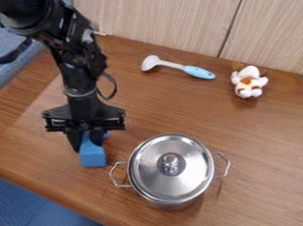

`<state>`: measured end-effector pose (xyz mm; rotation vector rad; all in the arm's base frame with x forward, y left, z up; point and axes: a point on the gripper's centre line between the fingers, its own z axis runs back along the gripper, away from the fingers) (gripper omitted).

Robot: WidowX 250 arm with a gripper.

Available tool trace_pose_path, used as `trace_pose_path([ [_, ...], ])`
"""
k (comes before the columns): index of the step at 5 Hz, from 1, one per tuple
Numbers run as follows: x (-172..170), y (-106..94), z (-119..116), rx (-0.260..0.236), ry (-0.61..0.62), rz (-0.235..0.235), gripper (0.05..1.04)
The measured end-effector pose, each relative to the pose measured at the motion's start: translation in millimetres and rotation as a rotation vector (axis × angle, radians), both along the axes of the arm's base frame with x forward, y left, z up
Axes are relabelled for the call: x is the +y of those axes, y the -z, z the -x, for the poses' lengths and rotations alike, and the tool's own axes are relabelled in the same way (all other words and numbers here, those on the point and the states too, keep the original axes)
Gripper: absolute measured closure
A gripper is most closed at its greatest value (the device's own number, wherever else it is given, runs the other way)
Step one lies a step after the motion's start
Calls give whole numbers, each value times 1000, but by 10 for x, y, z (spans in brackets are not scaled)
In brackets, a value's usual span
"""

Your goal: Put the blue object on the right side of the table

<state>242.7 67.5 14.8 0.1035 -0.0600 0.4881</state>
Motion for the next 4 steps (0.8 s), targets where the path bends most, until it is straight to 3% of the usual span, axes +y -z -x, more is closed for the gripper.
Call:
trace_pose_path([
  [1,-57,-177,-120,-47,-73,40,792],
  [3,-698,-395,-459,-98,-55,96,792],
  [4,-980,-414,-586,-102,-33,108,792],
])
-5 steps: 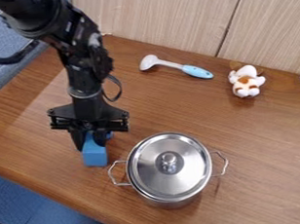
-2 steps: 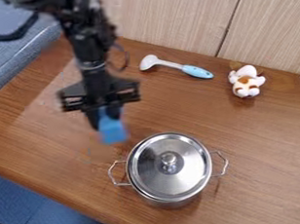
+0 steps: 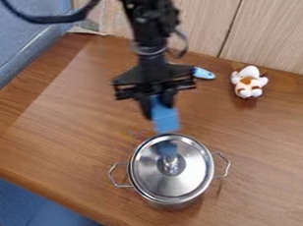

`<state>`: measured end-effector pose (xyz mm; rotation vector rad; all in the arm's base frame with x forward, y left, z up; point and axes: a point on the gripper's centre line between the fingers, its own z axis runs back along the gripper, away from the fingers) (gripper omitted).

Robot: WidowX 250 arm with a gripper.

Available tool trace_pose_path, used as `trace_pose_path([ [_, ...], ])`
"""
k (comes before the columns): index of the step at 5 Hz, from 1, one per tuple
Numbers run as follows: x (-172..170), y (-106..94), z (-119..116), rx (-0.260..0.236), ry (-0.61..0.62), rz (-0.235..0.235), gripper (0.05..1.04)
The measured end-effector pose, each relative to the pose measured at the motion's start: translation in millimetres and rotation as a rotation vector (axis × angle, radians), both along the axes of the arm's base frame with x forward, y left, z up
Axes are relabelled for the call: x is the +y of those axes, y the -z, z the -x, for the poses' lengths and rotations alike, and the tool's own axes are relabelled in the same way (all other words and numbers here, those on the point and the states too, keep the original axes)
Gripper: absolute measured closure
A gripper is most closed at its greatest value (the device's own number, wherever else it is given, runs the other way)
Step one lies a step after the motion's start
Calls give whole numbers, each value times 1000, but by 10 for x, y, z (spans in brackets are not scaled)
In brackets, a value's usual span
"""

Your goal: Put the blue object on the right side of the table

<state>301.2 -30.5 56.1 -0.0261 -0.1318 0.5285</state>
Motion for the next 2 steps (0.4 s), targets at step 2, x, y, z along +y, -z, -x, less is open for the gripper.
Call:
trace_pose_path([
  [2,-722,77,-296,-27,78,-24,792],
])
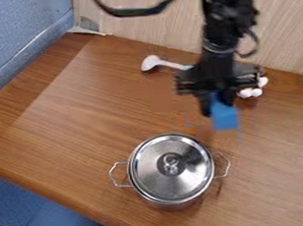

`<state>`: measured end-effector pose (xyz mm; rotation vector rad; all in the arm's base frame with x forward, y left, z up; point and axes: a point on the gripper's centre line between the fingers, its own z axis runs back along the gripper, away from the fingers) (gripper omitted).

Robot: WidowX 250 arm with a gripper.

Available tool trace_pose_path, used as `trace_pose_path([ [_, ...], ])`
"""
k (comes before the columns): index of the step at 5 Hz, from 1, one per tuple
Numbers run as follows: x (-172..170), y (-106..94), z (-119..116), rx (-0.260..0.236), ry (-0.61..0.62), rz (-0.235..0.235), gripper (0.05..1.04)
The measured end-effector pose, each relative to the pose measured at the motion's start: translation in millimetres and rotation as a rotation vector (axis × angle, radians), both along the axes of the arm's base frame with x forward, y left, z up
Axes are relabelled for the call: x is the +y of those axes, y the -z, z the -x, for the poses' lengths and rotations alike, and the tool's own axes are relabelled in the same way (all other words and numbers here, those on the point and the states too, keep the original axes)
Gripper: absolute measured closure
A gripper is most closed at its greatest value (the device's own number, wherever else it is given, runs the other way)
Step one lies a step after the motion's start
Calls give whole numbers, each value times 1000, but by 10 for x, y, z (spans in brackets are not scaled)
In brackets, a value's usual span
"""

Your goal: Put the blue object on the right side of the table

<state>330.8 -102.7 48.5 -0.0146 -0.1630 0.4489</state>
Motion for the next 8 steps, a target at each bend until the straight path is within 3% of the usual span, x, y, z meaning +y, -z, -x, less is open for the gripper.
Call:
trace_pose_path([
  [2,-222,349,-184,17,26,-51,792],
  [3,-248,367,-288,1,32,-65,753],
  [4,-222,405,-278,25,8,-85,462],
  [5,-181,393,-258,19,-21,-100,179],
  [6,-143,379,-215,19,-34,-111,74],
  [7,-146,273,-200,2,-44,-96,79],
  [8,-166,64,-192,-21,-61,-47,84],
])
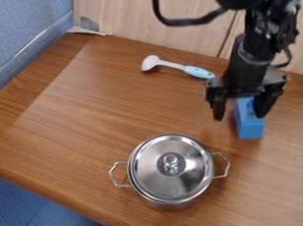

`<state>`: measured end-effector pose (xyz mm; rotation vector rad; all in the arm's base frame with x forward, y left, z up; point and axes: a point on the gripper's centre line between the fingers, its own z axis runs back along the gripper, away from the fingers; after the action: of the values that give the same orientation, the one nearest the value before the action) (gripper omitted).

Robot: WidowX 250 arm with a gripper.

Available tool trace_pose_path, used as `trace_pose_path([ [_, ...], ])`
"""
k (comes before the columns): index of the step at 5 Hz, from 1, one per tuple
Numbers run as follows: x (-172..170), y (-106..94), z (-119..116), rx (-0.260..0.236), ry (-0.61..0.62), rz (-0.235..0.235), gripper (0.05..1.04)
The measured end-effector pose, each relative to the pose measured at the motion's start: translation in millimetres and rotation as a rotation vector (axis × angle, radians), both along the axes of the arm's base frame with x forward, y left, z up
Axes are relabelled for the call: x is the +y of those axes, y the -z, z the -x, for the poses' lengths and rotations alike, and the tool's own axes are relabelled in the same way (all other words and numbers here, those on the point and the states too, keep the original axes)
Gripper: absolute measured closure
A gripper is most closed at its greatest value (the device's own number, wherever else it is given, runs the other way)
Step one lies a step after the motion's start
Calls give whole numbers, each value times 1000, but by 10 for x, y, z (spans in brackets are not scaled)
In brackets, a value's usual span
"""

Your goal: Put the blue object on the right side of the table

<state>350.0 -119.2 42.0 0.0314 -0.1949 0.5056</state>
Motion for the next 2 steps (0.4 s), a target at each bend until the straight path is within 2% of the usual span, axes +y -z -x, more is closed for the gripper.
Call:
trace_pose_path([
  [1,131,-314,18,-46,-43,49,83],
  [2,277,-570,79,-90,-57,79,83],
])
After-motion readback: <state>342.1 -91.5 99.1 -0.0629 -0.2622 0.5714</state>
